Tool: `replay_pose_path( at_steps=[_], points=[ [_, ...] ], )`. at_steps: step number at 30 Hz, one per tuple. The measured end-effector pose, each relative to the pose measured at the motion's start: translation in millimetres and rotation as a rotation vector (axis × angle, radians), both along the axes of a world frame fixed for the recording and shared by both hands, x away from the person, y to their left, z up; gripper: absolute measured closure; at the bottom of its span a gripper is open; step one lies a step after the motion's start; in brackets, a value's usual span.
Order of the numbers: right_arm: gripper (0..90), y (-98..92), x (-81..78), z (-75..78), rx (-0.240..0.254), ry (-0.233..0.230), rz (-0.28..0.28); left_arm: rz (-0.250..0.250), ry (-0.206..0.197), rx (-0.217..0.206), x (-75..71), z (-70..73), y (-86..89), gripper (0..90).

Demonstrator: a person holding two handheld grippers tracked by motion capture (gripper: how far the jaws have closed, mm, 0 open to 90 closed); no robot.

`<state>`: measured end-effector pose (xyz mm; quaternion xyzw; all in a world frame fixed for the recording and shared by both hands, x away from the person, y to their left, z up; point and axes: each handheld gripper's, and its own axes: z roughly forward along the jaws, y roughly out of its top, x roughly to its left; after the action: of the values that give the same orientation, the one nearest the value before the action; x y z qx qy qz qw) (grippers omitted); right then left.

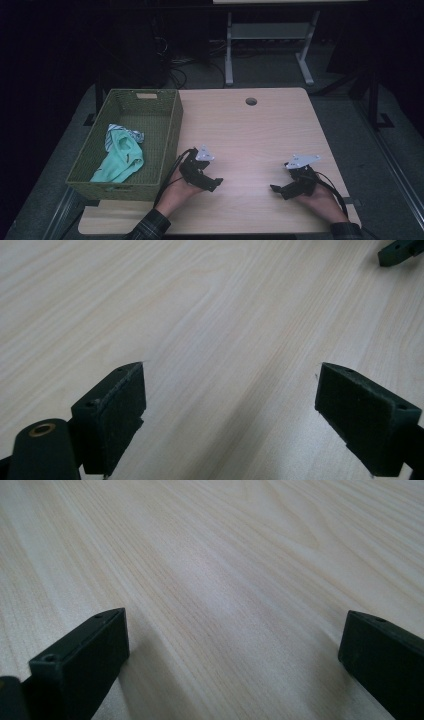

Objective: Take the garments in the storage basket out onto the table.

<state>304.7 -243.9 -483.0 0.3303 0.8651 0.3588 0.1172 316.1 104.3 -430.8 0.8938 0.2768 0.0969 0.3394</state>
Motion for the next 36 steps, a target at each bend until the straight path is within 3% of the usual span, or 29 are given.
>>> replay_pose_path(
  at_steps=[4, 36],
  points=[
    [0.0, 0.1, 0.1, 0.0, 0.001, 0.0, -0.001, 0.009, -0.023, 0.01, 1.8, 7.3, 1.3, 12.1],
    [0.0, 0.0, 0.0, 0.1, -0.001, 0.001, -0.002, -0.015, -0.02, -0.003, 7.4, 31.3, 1.1, 12.3]
  ],
)
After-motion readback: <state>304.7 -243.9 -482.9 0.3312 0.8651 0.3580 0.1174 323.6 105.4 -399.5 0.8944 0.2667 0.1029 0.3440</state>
